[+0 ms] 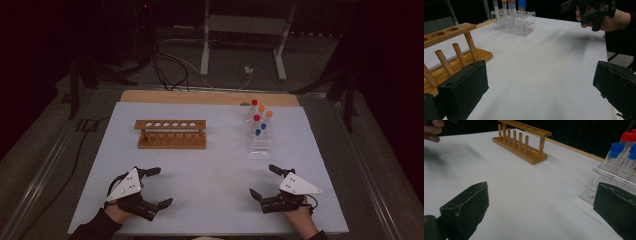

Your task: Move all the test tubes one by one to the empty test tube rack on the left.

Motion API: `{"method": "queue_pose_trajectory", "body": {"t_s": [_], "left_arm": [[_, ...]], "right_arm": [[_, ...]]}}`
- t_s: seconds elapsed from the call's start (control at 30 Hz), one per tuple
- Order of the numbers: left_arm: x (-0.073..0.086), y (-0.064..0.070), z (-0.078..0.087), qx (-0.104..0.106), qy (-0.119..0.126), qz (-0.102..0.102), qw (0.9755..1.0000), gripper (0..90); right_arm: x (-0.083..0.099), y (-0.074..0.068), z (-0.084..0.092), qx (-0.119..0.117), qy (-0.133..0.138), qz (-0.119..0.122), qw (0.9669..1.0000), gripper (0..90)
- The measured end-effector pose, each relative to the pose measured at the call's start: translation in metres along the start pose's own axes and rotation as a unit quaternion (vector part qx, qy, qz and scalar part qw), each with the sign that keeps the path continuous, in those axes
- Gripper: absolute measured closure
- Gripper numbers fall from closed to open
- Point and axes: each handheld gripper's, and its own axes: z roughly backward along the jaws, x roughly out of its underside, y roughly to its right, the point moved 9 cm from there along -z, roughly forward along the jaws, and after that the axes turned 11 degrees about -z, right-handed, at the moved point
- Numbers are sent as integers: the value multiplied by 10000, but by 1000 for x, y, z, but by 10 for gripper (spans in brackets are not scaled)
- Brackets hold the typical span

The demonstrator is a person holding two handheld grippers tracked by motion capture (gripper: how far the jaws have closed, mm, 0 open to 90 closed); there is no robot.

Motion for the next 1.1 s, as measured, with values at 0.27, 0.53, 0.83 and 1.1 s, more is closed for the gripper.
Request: {"method": "queue_pose_trajectory", "body": {"t_s": [0.27, 0.53, 0.83, 1.1], "left_arm": [[0, 0, 0, 11, 11, 63, 10000, 5], [-2, 1, 1, 32, 53, 57, 10000, 5], [-2, 4, 2, 66, 57, 46, 10000, 5], [-3, 4, 1, 54, 65, 40, 10000, 5]], "right_arm": [[3, 0, -2, 11, -134, -8, 9999, 0], [6, -4, -3, -63, -384, 33, 9992, 0], [5, -15, -3, -231, -602, -35, 9979, 0], [-10, -22, -5, -322, -584, -111, 9977, 0]]}}
